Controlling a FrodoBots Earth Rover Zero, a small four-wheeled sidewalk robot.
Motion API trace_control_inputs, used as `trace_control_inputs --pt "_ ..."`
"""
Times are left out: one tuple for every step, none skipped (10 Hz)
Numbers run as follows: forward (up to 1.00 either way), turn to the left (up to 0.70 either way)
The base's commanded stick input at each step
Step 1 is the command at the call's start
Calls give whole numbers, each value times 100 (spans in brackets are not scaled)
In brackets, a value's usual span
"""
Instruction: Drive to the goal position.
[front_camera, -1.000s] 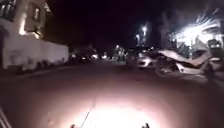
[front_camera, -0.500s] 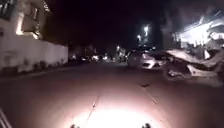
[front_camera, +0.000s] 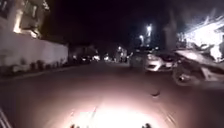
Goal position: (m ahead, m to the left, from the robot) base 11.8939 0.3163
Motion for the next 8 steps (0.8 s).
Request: trace_control_inputs --pt "85 0" --pt "85 0" --pt "85 0" --pt "85 0" --pt "85 0" --pt "85 0" --pt "85 0" --pt "85 0"
